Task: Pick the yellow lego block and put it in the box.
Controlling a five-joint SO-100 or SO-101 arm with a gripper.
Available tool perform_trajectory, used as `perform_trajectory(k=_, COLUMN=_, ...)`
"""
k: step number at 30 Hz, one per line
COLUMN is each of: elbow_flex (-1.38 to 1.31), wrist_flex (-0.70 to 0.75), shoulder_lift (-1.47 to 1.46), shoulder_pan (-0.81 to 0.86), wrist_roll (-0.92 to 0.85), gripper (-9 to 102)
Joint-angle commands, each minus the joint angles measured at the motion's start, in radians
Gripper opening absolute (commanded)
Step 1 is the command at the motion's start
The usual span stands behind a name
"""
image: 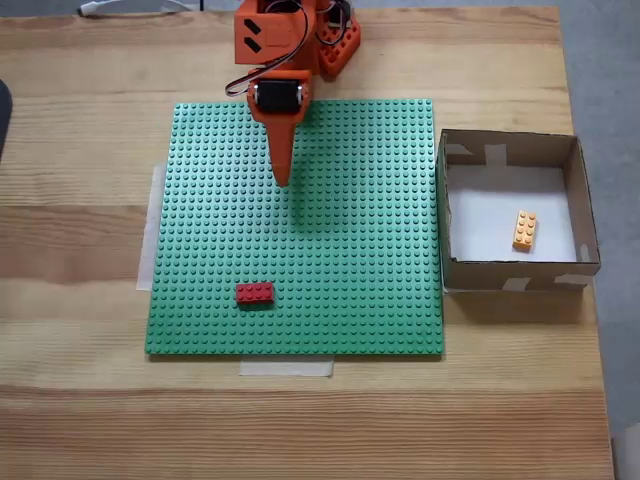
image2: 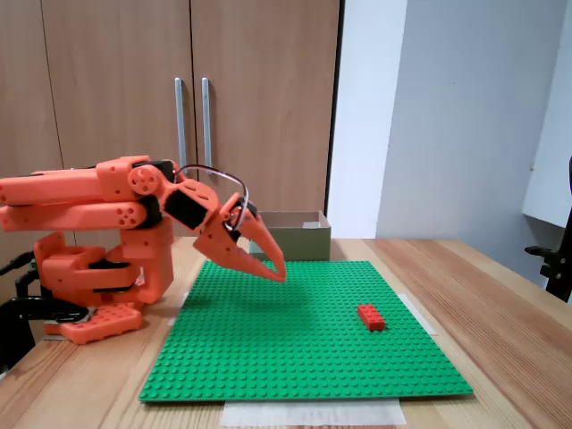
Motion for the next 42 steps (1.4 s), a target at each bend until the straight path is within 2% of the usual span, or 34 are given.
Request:
perform_trajectory(k=1, elbow_flex=0.011, wrist_flex=0.043, shoulder_lift=0.037, shoulder_pan=0.005, wrist_roll=-0.005, gripper=-1)
perform_trajectory(k=42, elbow_flex=0.011, wrist_flex=0.043, shoulder_lift=0.037, shoulder_pan=-0.015, wrist_roll=-0.046, gripper=-1)
